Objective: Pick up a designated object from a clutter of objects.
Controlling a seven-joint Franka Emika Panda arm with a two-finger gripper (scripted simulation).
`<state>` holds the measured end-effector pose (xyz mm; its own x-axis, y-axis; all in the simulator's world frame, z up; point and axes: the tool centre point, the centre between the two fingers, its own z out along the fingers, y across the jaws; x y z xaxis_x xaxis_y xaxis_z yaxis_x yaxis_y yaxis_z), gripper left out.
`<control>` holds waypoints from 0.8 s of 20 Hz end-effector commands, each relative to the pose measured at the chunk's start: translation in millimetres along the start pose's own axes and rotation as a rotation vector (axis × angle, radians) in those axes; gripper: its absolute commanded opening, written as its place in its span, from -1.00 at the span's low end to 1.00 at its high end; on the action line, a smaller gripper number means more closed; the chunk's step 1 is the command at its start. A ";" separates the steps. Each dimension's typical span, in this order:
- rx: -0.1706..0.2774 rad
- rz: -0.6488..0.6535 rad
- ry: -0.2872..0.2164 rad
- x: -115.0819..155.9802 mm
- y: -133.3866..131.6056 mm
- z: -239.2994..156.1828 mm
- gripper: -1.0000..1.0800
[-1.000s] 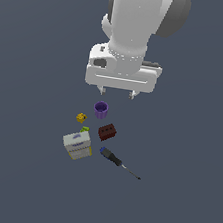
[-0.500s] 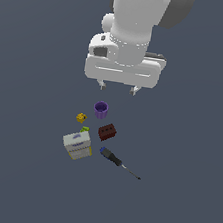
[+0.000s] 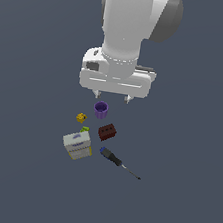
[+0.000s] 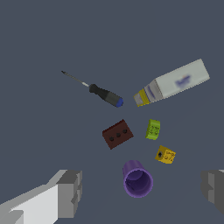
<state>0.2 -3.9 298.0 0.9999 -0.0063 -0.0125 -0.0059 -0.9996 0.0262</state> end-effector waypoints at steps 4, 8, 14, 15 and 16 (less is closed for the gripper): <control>0.014 0.033 0.000 8.6 17.9 41.8 0.92; 0.024 0.068 0.002 13.0 36.6 83.3 0.92; 0.033 0.126 0.005 10.9 68.0 149.4 0.92; 0.033 0.136 0.006 9.6 72.8 159.2 0.92; 0.033 0.144 0.006 8.1 77.4 168.5 0.92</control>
<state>7.9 -77.9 146.2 0.9907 -0.1361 -0.0069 -0.1362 -0.9907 -0.0057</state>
